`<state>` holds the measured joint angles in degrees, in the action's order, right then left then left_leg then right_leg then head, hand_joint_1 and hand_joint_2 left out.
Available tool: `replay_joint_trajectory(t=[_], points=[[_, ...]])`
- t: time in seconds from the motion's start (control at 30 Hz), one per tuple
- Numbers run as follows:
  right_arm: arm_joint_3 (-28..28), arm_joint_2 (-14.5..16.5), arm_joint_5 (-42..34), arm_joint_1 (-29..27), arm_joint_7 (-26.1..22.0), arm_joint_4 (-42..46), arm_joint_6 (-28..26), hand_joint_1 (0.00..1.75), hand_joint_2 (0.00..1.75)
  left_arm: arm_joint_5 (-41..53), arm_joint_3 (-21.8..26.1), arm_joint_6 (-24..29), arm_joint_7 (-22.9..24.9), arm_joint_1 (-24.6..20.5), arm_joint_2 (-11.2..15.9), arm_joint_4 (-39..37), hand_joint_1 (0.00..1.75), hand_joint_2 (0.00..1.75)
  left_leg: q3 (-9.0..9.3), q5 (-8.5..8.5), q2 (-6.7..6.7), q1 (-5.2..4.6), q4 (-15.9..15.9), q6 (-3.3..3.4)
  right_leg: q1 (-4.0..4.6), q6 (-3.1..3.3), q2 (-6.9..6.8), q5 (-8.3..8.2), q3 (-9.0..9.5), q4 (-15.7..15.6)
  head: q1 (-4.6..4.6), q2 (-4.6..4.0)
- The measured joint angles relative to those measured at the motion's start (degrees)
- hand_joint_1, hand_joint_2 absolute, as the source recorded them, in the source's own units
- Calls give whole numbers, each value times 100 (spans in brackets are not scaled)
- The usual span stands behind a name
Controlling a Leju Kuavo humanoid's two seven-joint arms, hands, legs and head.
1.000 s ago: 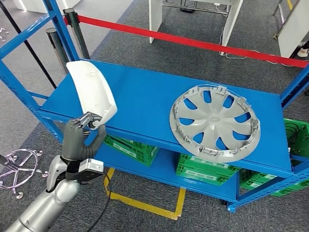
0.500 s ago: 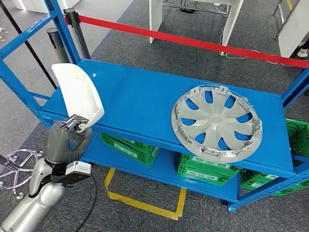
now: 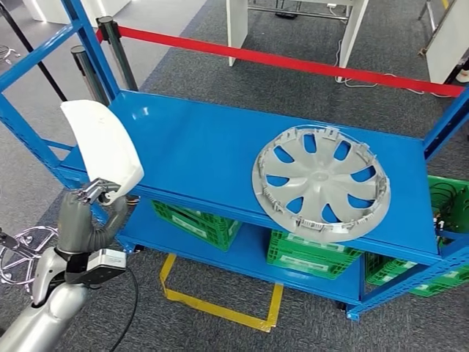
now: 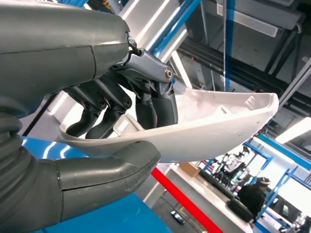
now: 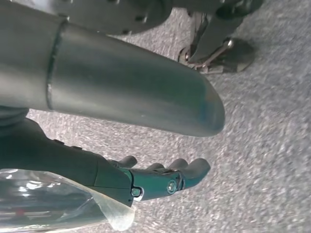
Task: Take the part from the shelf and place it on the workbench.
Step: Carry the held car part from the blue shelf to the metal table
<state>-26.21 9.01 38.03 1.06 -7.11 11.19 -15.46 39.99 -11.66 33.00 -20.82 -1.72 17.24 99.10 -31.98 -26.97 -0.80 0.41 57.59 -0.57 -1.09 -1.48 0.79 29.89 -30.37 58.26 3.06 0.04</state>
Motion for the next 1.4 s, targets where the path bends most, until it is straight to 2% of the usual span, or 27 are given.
replay_joint_trajectory(t=[0.07, 0.1, 0.17, 0.2, 0.23, 0.3, 0.33, 0.4, 0.47, 0.53, 0.6, 0.67, 0.7, 0.73, 0.77, 0.8, 0.87, 0.9, 0.97, 1.03, 1.07, 1.13, 1.2, 1.23, 1.3, 1.33, 1.4], points=[[-16, 2, -5, 0, 8, 0, -7, 0, 0, -2, 29, -1, -10, 24, 10, 5, 175, 175, -97, -160, 8, 13, 156, -51, -4, 106, -18, -38, -54, -35, 11, 0], [-24, 3, -6, 0, 9, 0, -8, 0, 0, -3, 37, -2, -17, 30, 15, 5, 175, 175, -194, -353, 14, 17, 390, -69, -6, 165, -32, -72, -94, -49, 22, 0], [-36, 5, -6, -1, 10, 0, -9, 0, 0, -11, 44, -7, -35, 38, 17, 6, 175, 175, -452, -827, 22, 19, 1134, -86, 26, 245, -64, -133, -177, -47, 42, 0], [-40, 6, -6, -3, 12, 0, -11, 0, 0, -14, 45, -9, -44, 43, 16, 6, 175, 175, -546, -980, 23, 18, 1473, -85, 48, 268, -79, -164, -224, -45, 46, 0], [-44, 7, -6, -4, 13, 0, -14, 0, 0, -16, 46, -11, -50, 47, 16, 6, 175, 175, -566, -1017, 23, 17, 1656, -74, 69, 284, -91, -199, -271, -43, 46, -1], [-47, 7, -6, -2, 21, 0, -19, 0, 0, -16, 47, -17, -58, 51, 16, 6, 175, 175, -299, -763, 24, 4, 1378, -30, 104, 291, -101, -268, -355, -34, 45, -1], [-48, 7, -6, 0, 25, 0, -22, 0, 0, -16, 48, -20, -63, 48, 16, 6, 175, 175, -40, -580, 25, -8, 985, 3, 113, 285, -102, -299, -386, -28, 45, -1], [-51, 10, -6, 4, 32, 0, -31, 0, 0, -15, 52, -27, -73, 34, 16, 9, 175, 175, 437, -409, 29, -45, 194, 60, 135, 246, -102, -362, -435, -16, 43, -1], [-62, 13, -6, 6, 37, 0, -36, 0, 0, -14, 56, -28, -80, 21, 16, 14, 175, 175, 582, -424, 30, -78, -123, 91, 137, 178, -103, -444, -479, -15, 41, 0], [-75, 14, -6, 1, 42, 0, -38, 0, 0, -14, 57, -30, -80, 17, 15, 17, 175, 175, 529, -353, 42, -76, -166, 131, 123, 104, -99, -476, -526, -4, 39, 0], [-86, 14, -6, -1, 47, 0, -43, 0, 0, -14, 57, -36, -80, 11, 11, 19, 175, 175, 441, -237, 64, -57, -201, 196, 117, 48, -87, -192, -654, 245, 24, 0], [-94, 13, -6, 3, 54, 0, -44, 0, 0, -14, 57, -45, -81, 10, 5, 21, 175, 175, 302, -122, 75, -57, -201, 232, 106, 10, -82, 343, -877, 918, 9, -1], [-98, 13, -6, 4, 58, 0, -44, 0, 0, -14, 57, -51, -81, 13, 3, 21, 175, 175, 222, -66, 76, -61, -193, 233, 102, -4, -82, 530, -964, 1289, 8, -1], [-104, 13, -6, 4, 62, 0, -43, 0, 0, -14, 57, -58, -81, 16, 0, 21, 175, 175, 141, -12, 77, -64, -183, 231, 100, -14, -83, 592, -995, 1548, 8, -1], [-110, 13, -6, 3, 65, 0, -44, 0, 0, -15, 56, -65, -81, 18, -2, 21, 175, 175, 63, 36, 78, -66, -170, 227, 99, -16, -83, 528, -939, 1620, 8, -2], [-118, 13, -6, 3, 69, 0, -44, 0, 0, -15, 56, -70, -81, 22, -3, 21, 175, 175, -15, 82, 77, -67, -152, 219, 99, -10, -83, 369, -766, 1464, 8, -2], [-128, 13, -6, 14, 77, 1, -39, 0, 0, -19, 58, -75, -85, 32, -2, 22, 175, 175, -139, 158, 72, -73, -105, 189, 104, 25, -72, 122, -174, 669, 7, -1], [-131, 13, -6, 25, 81, 2, -32, 0, 0, -23, 61, -78, -89, 37, 1, 25, 175, 175, -182, 193, 70, -79, -84, 165, 108, 49, -60, 106, 127, 231, 11, -1], [-133, 13, -9, 45, 118, 1, -1, 0, 0, -31, 65, -90, -107, 40, 9, 31, 175, 175, -227, 273, 69, -84, -66, 110, 126, 95, -37, 187, 419, -229, 16, 0], [-138, 14, -19, 52, 238, -1, 40, 0, 0, -34, 66, -109, -133, 40, 19, 34, 175, 175, -255, 321, 66, -68, -56, 47, 133, 171, -51, 127, 360, -275, 13, -1], [-143, 14, -23, 52, 312, -1, 56, 0, 0, -35, 66, -117, -146, 39, 23, 33, 175, 175, -288, 235, 65, -59, 1, 15, 130, 226, -67, 78, 304, -283, 15, -2], [-156, 14, -26, 54, 412, -2, 76, 0, 0, -38, 66, -122, -163, 33, 33, 32, 175, 175, -415, -225, 65, -39, 395, -42, 116, 320, -105, -40, 188, -301, 22, -2], [-169, 13, -26, 58, 439, -2, 89, 0, 0, -41, 65, -124, -167, 28, 38, 32, 175, 175, -579, -744, 66, -22, 1117, -89, 127, 355, -116, -168, 50, -284, 33, -1], [-175, 13, -26, 58, 445, -2, 95, 0, 0, -42, 65, -124, -167, 28, 38, 32, 175, 175, -607, -840, 66, -15, 1411, -106, 132, 351, -120, -232, -41, -265, 33, -1], [-184, 13, -26, 58, 453, -2, 102, 0, 0, -43, 64, -125, -167, 27, 38, 32, 175, 175, -426, -660, 66, -4, 1470, -120, 134, 327, -125, -338, -251, -198, 35, -1], [-186, 14, -26, 58, 457, -2, 106, 0, 0, -43, 64, -125, -167, 25, 38, 32, 175, 175, -201, -486, 67, -1, 1196, -117, 132, 310, -127, -377, -348, -154, 36, -1], [-189, 15, -26, 59, 462, -2, 108, 0, 0, -43, 64, -125, -167, 12, 39, 33, 175, 175, 336, -380, 64, -7, 369, -86, 137, 264, -125, -446, -499, -65, 36, -1]])
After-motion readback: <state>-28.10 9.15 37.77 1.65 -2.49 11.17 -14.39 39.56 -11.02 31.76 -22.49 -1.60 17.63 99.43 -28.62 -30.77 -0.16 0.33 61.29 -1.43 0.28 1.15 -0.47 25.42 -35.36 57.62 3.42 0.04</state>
